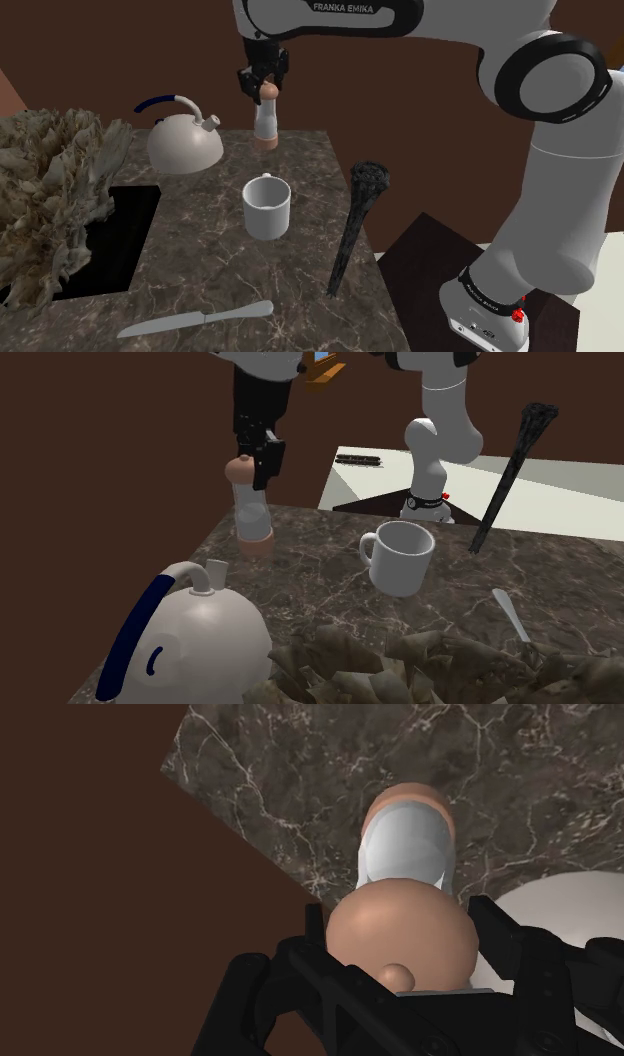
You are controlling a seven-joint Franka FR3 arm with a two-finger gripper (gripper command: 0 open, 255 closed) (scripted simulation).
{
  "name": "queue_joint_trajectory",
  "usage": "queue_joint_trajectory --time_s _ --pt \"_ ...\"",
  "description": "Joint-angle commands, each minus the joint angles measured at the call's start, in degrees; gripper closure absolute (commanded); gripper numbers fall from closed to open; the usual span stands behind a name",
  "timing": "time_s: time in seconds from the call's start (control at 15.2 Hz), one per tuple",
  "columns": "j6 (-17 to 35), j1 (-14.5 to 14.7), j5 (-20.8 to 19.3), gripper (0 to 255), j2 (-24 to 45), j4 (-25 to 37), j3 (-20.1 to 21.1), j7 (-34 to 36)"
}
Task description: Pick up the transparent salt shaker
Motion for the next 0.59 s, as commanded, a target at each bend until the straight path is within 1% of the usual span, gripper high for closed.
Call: queue_joint_trajectory --time_s 0.0,0.4,0.53 --pt "-1.7 0.3 -0.1 255 0.5 2.2 0.0 -0.4" --pt "-7.4 1.5 -0.7 255 2.8 10.4 -0.1 -2.0" --pt "-7.5 1.6 -0.7 255 2.9 10.6 -0.1 -2.0"
